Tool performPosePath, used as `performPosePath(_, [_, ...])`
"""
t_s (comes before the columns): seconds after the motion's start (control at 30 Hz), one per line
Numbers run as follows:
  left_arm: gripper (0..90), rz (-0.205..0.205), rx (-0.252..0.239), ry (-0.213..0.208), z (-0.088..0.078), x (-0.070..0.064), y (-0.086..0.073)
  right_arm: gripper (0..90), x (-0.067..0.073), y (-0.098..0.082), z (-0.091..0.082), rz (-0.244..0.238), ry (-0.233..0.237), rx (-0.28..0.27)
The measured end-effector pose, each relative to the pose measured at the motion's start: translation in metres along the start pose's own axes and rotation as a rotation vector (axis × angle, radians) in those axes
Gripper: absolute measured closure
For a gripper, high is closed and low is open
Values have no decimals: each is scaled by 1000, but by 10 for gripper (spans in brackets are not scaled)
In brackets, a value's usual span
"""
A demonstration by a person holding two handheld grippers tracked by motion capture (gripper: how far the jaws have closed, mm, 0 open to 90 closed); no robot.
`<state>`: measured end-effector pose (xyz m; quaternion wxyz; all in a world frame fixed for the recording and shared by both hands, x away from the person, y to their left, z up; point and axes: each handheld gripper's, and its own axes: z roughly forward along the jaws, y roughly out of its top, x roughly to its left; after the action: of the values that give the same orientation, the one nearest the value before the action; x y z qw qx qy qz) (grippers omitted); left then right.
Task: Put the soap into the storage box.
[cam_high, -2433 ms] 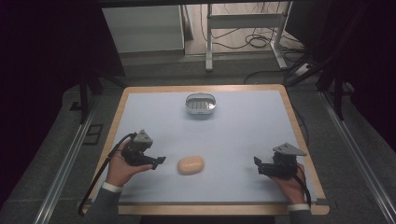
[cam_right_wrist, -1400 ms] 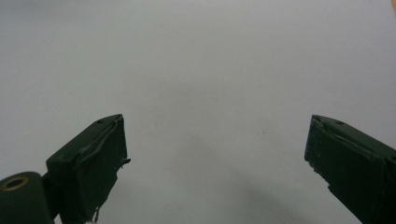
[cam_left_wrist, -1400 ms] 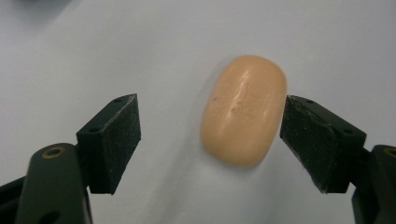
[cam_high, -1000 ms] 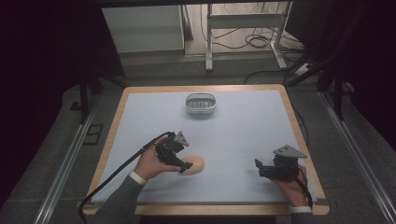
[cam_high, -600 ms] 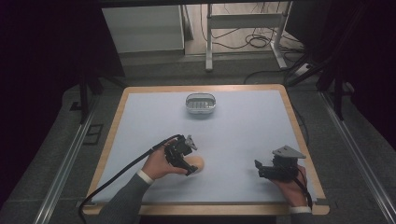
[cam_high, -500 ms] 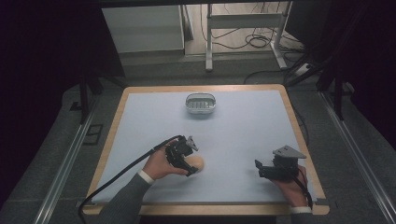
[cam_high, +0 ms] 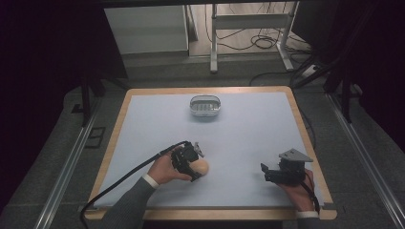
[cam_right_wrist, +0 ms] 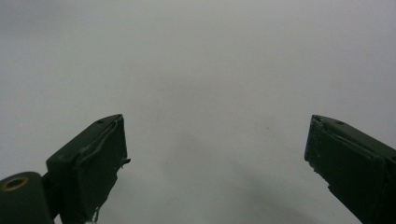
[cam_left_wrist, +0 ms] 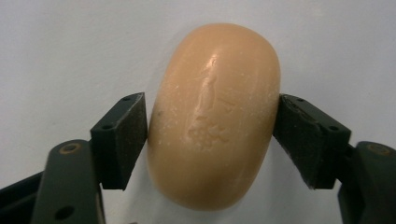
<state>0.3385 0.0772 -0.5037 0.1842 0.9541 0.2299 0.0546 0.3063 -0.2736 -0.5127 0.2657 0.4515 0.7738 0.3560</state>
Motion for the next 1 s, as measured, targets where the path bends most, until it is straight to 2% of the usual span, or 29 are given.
performPosePath(0.23, [266, 3, 21, -11, 7, 2, 1, 57, 0, 0, 0, -3, -3, -2])
performPosePath(0.6, [299, 15, 7, -14, 7, 4, 0, 57, 0, 0, 0, 0, -6, 0])
performPosePath(0.8, [302, 4, -14, -10, -1, 11, 0, 57, -1, 0, 0, 1, -8, 1])
performPosePath(1.0, [304, -24, -42, 5, -13, 20, -2, 57, -1, 0, 1, 1, -8, 1])
